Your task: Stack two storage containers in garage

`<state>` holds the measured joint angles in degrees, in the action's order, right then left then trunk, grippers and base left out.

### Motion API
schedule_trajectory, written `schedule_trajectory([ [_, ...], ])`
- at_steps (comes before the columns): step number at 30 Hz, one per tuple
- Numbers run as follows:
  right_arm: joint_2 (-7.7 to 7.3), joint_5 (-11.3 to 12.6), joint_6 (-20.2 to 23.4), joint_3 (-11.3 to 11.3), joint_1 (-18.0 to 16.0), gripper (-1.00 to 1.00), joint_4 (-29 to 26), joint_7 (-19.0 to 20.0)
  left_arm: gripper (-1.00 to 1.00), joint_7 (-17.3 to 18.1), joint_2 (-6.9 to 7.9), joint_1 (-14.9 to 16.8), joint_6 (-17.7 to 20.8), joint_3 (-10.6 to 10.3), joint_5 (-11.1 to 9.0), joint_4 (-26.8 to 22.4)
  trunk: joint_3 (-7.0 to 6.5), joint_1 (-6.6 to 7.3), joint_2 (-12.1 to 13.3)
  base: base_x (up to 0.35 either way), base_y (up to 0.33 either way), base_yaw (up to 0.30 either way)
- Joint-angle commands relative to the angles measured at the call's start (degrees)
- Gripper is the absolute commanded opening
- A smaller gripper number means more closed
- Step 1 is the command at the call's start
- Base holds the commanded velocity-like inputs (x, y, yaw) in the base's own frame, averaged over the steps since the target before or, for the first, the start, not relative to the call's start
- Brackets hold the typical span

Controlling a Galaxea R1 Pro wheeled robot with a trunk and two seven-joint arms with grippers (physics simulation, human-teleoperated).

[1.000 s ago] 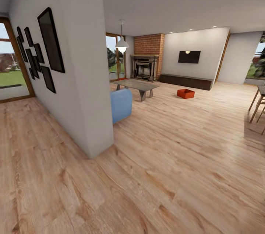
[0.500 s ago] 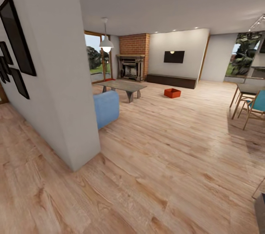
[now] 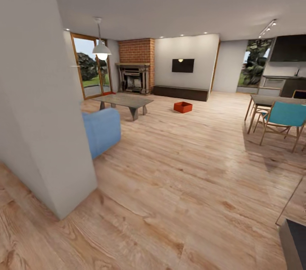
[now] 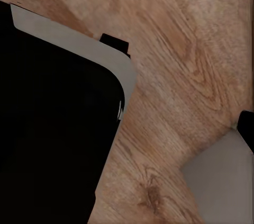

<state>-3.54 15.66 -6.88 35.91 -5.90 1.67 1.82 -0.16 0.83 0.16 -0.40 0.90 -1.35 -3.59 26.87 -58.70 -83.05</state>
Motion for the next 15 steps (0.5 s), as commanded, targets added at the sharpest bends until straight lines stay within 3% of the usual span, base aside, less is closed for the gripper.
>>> schedule_trajectory([
  [1,0.03,0.60,-0.33,0.48,-0.07,1.00,0.18,0.20,1.00,-0.02,0.02,0.01,-0.04,0.07,-0.14,-0.01,0.06,-0.03,-0.03,0.322,0.000,-0.245],
  [15,0.03,0.58,-0.33,0.48,-0.07,1.00,0.18,0.18,1.00,-0.02,0.04,0.01,-0.04,0.07,-0.14,-0.01,0.06,-0.03,-0.03,0.322,0.000,-0.245],
])
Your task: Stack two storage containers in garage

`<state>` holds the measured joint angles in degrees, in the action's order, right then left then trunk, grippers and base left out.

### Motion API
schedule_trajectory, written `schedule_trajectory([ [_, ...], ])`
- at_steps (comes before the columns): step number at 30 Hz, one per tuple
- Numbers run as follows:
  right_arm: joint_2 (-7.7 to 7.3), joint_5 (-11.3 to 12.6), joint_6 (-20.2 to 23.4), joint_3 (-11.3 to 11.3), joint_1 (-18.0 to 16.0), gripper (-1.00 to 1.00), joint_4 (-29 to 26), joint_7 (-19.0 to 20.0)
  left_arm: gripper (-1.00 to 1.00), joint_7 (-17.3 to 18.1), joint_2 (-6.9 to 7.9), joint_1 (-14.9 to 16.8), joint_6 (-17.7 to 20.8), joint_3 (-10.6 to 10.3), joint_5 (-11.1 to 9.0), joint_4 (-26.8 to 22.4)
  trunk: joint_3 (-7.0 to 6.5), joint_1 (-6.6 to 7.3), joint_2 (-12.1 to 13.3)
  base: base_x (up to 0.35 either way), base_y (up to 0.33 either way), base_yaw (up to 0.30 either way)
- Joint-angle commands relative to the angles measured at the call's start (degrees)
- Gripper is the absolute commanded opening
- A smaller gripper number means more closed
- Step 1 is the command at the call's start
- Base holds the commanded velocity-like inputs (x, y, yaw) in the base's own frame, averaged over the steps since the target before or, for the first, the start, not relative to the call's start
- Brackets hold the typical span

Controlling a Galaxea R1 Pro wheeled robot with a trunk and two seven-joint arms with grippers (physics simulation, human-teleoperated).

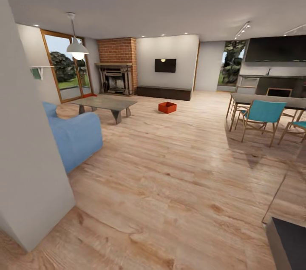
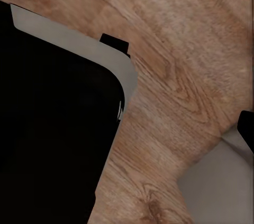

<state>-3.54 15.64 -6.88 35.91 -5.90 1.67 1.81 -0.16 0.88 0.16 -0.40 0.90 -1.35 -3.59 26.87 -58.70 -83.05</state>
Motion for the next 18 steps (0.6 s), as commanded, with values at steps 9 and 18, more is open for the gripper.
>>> schedule_trajectory([
  [9,0.03,0.57,-0.33,0.48,-0.07,1.00,0.18,0.21,1.00,-0.02,0.00,0.01,-0.04,0.07,-0.14,-0.01,0.06,-0.03,-0.03,0.322,0.000,-0.245],
  [18,0.03,0.54,-0.33,0.48,-0.07,1.00,0.18,0.20,1.00,-0.02,0.00,0.01,-0.04,0.07,-0.14,-0.01,0.06,-0.03,-0.03,0.322,0.000,-0.245],
])
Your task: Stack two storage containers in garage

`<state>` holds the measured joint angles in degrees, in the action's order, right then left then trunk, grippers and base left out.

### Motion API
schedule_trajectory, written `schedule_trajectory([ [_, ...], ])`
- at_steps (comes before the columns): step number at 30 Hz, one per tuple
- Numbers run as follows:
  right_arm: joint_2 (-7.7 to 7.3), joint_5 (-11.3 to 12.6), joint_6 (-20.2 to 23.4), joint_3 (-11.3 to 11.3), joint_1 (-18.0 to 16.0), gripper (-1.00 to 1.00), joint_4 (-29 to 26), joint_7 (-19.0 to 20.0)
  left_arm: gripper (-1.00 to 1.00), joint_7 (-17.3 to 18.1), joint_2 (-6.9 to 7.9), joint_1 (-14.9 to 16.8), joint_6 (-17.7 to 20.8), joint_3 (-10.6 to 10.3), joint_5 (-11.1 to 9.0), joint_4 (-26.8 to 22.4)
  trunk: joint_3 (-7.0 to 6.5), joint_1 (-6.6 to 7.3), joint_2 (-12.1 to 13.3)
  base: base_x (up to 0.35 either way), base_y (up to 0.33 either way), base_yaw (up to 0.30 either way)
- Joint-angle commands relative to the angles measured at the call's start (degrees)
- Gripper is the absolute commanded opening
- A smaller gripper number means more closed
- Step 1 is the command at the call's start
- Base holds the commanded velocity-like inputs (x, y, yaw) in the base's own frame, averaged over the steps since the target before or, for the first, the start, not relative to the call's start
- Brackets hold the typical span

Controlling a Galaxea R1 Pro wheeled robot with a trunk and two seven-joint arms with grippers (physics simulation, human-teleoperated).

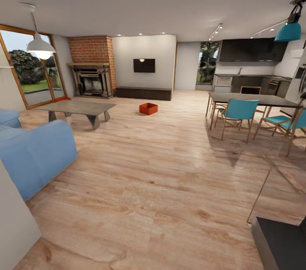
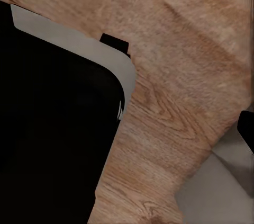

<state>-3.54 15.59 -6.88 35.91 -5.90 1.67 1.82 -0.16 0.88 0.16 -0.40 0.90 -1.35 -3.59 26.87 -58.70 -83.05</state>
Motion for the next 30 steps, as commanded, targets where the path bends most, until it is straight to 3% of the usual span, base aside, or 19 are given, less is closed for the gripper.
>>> schedule_trajectory([
  [1,0.03,0.59,-0.33,0.48,-0.07,1.00,0.18,0.18,1.00,-0.02,0.00,0.01,-0.04,0.07,-0.14,-0.01,0.06,-0.03,-0.03,0.322,0.000,-0.245],
  [9,0.03,0.66,-0.33,0.48,-0.07,1.00,0.18,0.19,1.00,-0.02,0.00,0.01,-0.04,0.07,-0.14,-0.01,0.06,-0.03,-0.03,0.322,0.000,-0.229],
  [30,0.03,0.59,-0.33,0.48,-0.07,1.00,0.18,0.21,1.00,-0.02,0.00,0.01,0.05,0.07,-0.14,-0.01,0.06,-0.03,-0.03,0.322,0.000,-0.008],
])
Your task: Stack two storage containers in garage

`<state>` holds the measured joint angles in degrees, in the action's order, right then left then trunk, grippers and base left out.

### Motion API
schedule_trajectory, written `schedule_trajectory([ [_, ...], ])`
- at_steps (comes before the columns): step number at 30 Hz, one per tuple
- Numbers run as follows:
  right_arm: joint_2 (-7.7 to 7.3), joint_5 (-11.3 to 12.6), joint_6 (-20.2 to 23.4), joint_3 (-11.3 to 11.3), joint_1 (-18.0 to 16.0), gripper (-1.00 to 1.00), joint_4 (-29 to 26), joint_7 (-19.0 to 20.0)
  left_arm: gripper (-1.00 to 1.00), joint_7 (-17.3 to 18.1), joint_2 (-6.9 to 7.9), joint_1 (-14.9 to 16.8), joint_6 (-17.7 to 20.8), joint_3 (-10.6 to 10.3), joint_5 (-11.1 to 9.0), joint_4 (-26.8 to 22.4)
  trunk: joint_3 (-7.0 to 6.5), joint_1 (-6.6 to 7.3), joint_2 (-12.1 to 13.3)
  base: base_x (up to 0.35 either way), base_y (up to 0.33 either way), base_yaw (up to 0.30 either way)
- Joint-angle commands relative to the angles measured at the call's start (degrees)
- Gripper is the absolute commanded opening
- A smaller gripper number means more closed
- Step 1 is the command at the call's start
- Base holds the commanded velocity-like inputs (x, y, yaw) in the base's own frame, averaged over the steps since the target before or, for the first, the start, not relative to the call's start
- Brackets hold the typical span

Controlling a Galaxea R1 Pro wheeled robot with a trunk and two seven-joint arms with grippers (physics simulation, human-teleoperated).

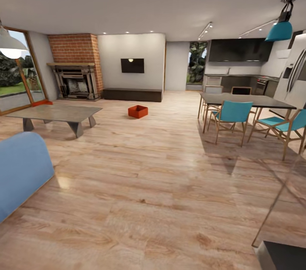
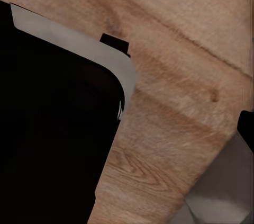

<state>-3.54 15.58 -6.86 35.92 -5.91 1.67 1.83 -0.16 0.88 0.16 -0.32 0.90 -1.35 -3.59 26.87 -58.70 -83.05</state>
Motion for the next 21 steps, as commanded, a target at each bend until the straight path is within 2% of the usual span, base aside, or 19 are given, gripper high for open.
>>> schedule_trajectory([
  [1,0.02,0.59,-0.35,0.47,-0.06,1.00,0.18,0.19,1.00,-0.02,0.00,0.02,-0.03,0.07,-0.14,-0.02,0.06,-0.03,-0.02,0.322,0.000,0.000],
  [21,0.02,0.64,-0.35,0.47,-0.06,1.00,0.18,0.18,1.00,-0.02,0.00,0.02,-0.06,0.07,-0.14,-0.02,0.06,-0.03,-0.02,0.322,0.000,0.000],
])
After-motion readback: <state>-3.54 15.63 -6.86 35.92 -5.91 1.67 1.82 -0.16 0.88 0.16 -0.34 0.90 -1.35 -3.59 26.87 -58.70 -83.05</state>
